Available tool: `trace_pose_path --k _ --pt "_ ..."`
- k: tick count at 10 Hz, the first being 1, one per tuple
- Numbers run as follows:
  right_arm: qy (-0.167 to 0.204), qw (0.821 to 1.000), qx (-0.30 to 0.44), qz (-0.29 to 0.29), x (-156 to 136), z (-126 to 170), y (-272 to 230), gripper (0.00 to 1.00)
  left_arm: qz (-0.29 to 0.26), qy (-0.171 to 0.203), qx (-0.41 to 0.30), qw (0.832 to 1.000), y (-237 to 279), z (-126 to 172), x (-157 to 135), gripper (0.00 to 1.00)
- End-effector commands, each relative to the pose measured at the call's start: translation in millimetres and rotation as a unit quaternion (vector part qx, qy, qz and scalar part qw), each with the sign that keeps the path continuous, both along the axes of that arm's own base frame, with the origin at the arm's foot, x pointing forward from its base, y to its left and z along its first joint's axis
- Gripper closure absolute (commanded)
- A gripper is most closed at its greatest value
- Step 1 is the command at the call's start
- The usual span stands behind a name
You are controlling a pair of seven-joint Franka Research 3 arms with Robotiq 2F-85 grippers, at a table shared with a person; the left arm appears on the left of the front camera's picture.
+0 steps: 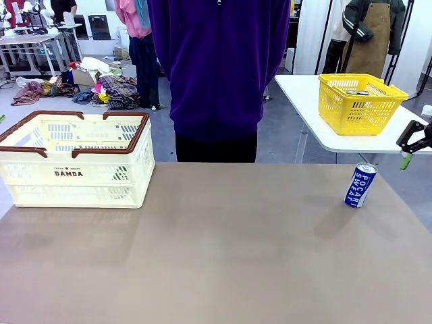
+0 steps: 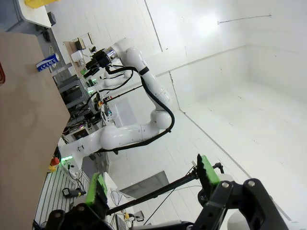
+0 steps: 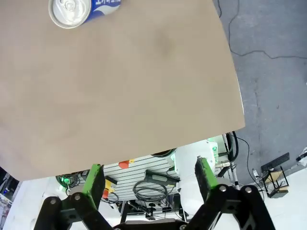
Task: Place the drinks into the Shopping basket.
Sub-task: Pick up one drink and place it into the Shopping basket.
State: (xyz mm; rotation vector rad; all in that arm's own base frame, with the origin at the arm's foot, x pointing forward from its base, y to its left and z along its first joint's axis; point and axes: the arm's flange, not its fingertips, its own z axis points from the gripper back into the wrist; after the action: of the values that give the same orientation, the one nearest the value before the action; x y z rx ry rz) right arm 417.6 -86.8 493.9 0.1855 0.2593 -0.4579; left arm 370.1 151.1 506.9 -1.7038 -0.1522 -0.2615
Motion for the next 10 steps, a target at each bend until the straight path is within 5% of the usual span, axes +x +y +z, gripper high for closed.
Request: trace_pose_path --k 1,2,3,4,6,10 --pt "-0.004 1.000 0.015 -0.002 2.8 -2.0 3.0 0.00 -0.001 -0.001 -0.007 1.000 5.2 1.3 -2.1 0.00" --pt "0.000 1.000 0.000 0.000 0.0 0.0 0.0 0.00 -0.001 -0.001 -0.007 1.000 5.2 1.3 -2.1 0.00" --pt "-0.019 0.995 -0.018 0.094 22.5 -3.2 -2.1 0.00 -0.001 -0.001 -0.007 1.000 5.2 1.3 -2.1 0.00" --pt "-0.059 0.984 -0.034 0.164 41.4 -10.2 -0.5 0.00 -0.001 -0.001 -0.007 1.000 5.2 1.3 -2.1 0.00" --pt "-0.112 0.970 -0.049 0.209 71.4 -24.4 3.9 0.00 -0.001 -0.001 -0.007 1.000 5.2 1.3 -2.1 0.00" --pt "-0.144 0.970 -0.060 0.185 111.5 -42.5 31.9 0.00 -0.001 -0.001 -0.007 1.000 5.2 1.3 -2.1 0.00"
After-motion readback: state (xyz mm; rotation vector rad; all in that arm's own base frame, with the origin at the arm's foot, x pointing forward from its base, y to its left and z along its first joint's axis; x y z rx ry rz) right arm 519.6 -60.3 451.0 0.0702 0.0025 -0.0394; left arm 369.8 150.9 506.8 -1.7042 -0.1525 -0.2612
